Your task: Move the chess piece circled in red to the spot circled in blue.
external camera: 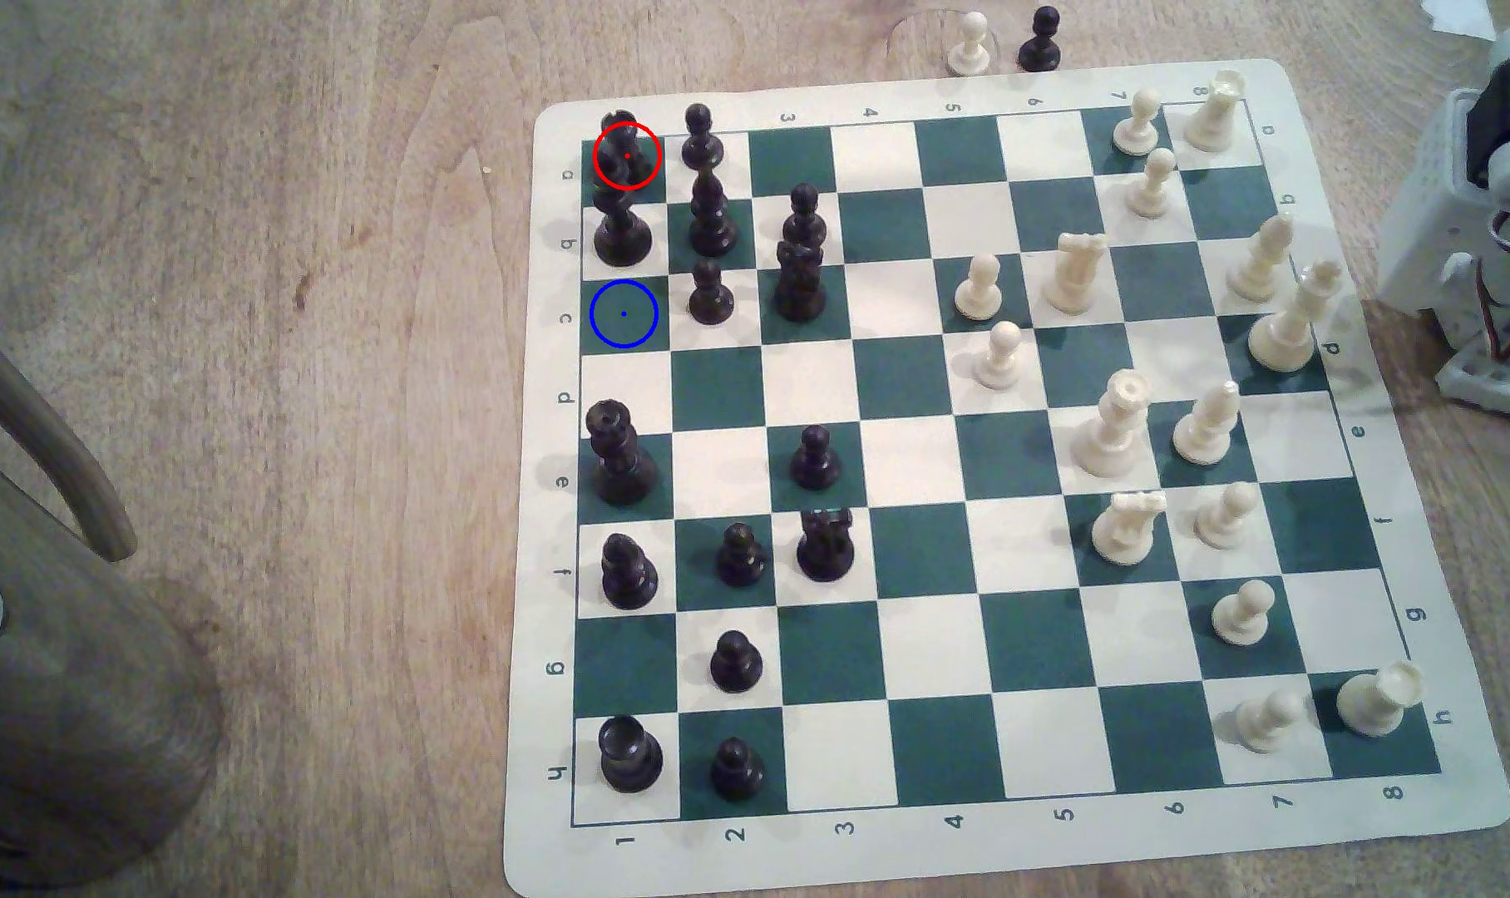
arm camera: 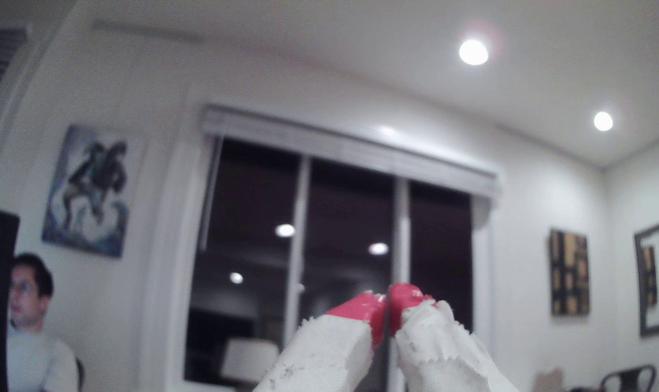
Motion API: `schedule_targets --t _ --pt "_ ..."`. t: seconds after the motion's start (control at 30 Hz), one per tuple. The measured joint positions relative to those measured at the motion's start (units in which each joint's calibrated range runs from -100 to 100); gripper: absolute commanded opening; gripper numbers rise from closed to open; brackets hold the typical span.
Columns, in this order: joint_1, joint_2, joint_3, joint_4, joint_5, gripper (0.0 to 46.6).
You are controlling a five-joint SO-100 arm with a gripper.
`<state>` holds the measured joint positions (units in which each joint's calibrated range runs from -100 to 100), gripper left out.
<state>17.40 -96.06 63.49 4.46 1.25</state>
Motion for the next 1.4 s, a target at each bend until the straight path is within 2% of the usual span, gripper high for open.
schedule_targets --t 0.2,0.27,0.3,0.33,0.47,0.53,0.67,0.83,0.87,0.97,1.0,1.1,1.17,1.3,1.4 --pt "1.5 0.0 1.3 10.3 -0.9 0.2" --pt "1.6 0.0 4.3 12.4 -1.6 6.8" --pt "1.6 0.0 4.9 12.9 -1.7 8.9" --pt "1.8 0.0 5.9 13.0 -1.8 9.0" --pt "1.9 0.1 6.7 14.8 -1.5 0.3" --pt "1.1 0.1 6.7 17.5 -1.1 0.3" --pt "-0.5 2.2 5.3 26.5 -2.1 0.3" --pt "-0.5 15.9 -6.6 35.5 -4.3 0.3" --pt "-0.6 22.8 -12.7 36.3 -5.0 0.3" --pt "-1.4 34.7 -21.4 36.3 -6.6 0.2" --pt "-1.9 43.7 -28.6 36.3 -7.6 0.2" --pt "-2.7 55.6 -38.1 36.3 -8.8 0.5" --pt "-3.2 68.5 -47.5 37.5 -9.6 0.9" --pt "-3.5 84.4 -61.4 40.0 -10.2 1.5" --pt "-3.1 90.8 -67.7 40.7 -10.3 1.6"
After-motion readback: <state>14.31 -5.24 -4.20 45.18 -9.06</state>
